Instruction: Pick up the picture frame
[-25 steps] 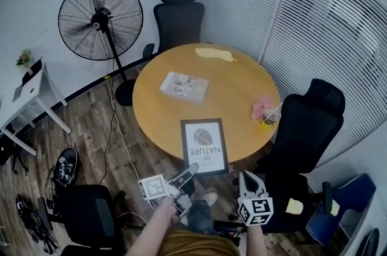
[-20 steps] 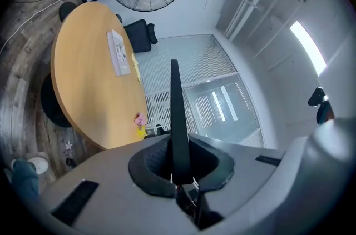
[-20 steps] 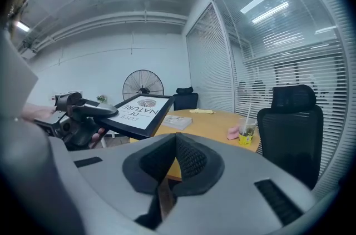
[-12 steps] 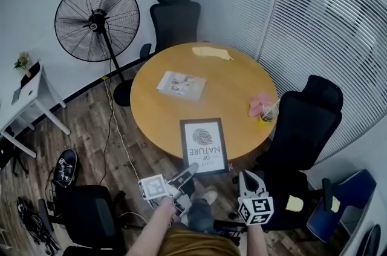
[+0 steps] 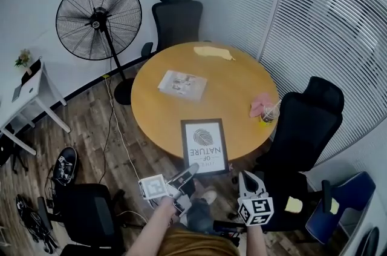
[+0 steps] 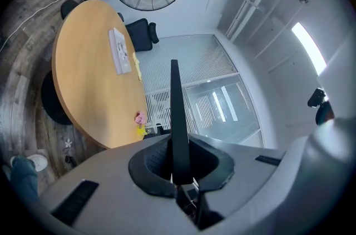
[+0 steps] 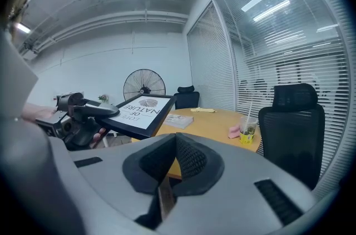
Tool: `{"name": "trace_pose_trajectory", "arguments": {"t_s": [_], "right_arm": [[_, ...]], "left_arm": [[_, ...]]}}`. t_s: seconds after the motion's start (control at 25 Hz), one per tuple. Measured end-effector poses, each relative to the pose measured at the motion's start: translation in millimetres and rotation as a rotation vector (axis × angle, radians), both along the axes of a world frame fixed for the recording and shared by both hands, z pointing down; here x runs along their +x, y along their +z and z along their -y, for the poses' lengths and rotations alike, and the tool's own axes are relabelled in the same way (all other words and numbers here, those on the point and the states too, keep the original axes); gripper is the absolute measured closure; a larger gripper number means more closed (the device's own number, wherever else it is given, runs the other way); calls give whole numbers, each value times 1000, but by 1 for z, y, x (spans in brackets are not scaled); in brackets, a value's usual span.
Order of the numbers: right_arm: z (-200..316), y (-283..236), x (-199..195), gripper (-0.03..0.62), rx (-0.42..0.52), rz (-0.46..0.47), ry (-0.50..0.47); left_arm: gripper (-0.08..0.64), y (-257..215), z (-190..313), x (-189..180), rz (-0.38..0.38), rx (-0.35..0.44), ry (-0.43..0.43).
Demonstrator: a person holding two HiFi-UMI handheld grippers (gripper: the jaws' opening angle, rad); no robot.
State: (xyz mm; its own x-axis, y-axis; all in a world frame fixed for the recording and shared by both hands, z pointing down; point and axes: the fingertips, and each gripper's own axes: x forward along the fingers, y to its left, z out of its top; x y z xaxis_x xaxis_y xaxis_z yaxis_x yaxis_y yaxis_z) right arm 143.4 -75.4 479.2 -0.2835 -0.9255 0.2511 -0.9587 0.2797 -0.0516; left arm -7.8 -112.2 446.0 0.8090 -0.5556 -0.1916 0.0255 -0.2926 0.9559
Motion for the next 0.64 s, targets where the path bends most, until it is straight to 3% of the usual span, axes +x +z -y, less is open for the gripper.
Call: {"name": "trace_pose_trajectory", "arguments": {"t_s": [0.32,0.44,0.48,0.64], "right_arm": [[-2,7,-4,580,-9,-3,-2],[-1,5,-7,580,-9,-7,-8],[-1,4,-8,580,-9,-9,-8],[0,5,-11,580,-9,-10,-15]], "left_arm": [[509,13,-4,-6,47,-5,7],[509,36,-2,-22,214,-41,-17],[509,36,-2,-22,213,-44,-18],[509,-4,-2,-3,-78,-2,15]]}}
